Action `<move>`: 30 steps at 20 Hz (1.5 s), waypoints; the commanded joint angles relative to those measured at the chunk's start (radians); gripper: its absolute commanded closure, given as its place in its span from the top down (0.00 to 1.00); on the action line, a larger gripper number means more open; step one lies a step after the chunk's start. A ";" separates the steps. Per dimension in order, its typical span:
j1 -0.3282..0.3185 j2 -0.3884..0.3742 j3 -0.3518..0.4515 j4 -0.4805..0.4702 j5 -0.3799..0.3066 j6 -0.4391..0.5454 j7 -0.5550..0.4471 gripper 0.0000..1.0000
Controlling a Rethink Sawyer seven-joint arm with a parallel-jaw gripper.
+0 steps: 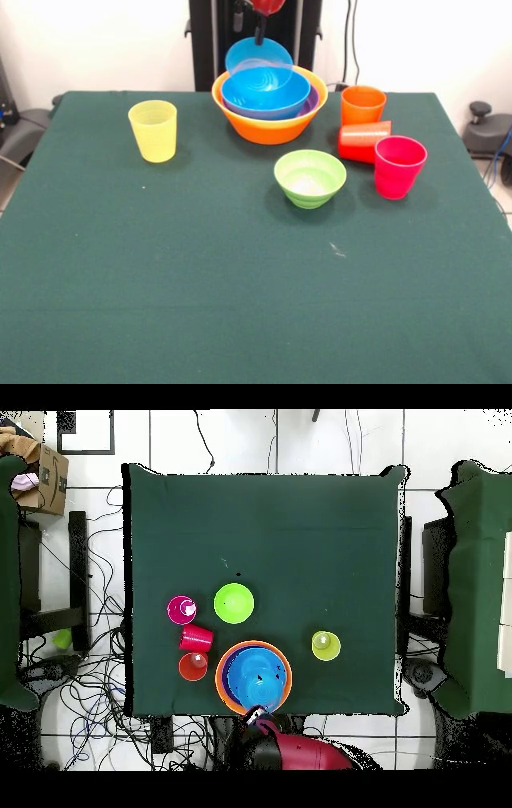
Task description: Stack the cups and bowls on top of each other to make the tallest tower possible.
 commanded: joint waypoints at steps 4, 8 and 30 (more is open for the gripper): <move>-0.001 0.025 0.040 -0.008 -0.008 -0.089 0.096 1.00; -0.014 0.018 0.050 -0.005 0.000 -0.099 0.100 1.00; 0.081 0.110 0.027 -0.152 0.106 -0.144 0.147 1.00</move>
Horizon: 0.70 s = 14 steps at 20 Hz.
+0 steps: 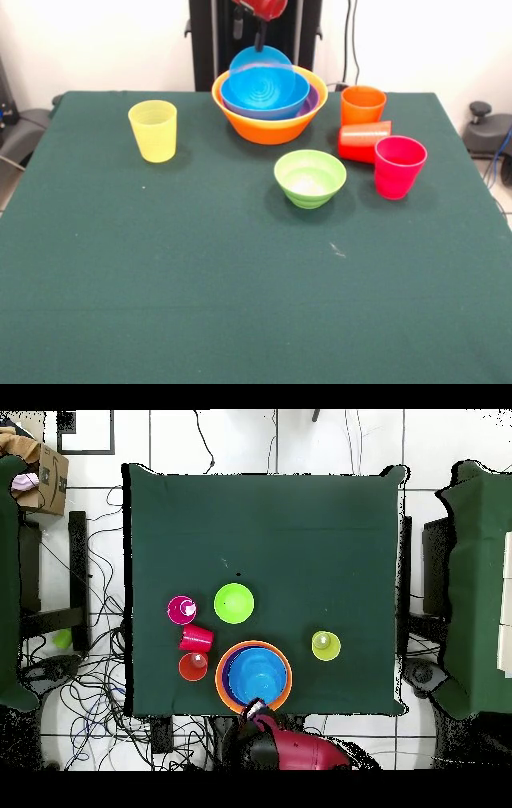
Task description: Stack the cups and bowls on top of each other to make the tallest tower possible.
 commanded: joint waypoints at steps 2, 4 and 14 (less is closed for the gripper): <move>0.068 0.111 0.025 -0.150 0.096 -0.094 0.150 1.00; 0.070 0.144 0.029 -0.166 0.106 -0.131 0.152 1.00; 0.030 0.178 0.052 -0.193 0.113 -0.156 0.122 1.00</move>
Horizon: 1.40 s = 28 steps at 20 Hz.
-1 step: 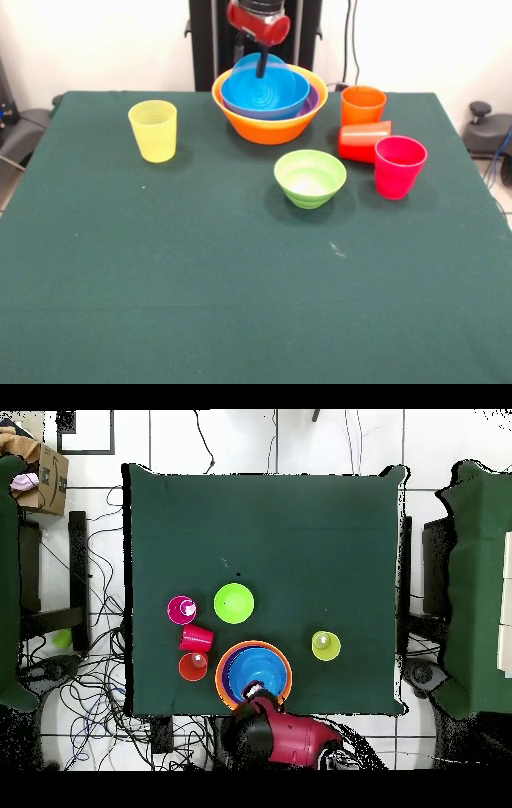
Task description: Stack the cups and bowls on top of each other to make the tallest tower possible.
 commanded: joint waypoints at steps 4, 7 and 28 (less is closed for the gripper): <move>-0.035 0.064 0.061 -0.123 0.043 -0.038 0.108 1.00; -0.041 0.058 0.065 -0.127 0.046 -0.012 0.102 1.00; -0.041 -0.036 0.122 -0.062 0.041 -0.007 0.113 0.00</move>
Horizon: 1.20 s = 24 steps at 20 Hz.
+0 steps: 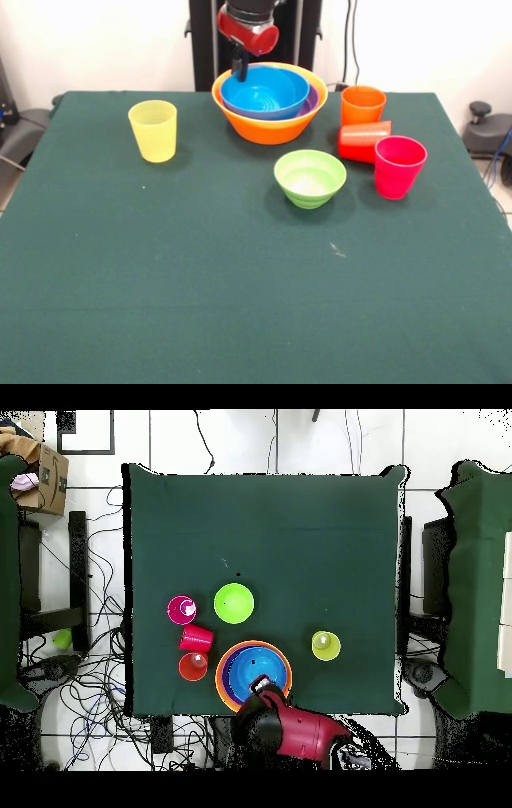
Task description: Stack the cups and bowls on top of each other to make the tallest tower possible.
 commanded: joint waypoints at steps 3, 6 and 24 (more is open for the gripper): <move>-0.002 -0.071 0.123 -0.026 0.034 0.007 0.114 0.00; 0.009 -0.060 0.111 -0.032 0.040 -0.005 0.121 0.00; 0.030 -0.090 0.086 -0.069 0.065 0.059 0.107 1.00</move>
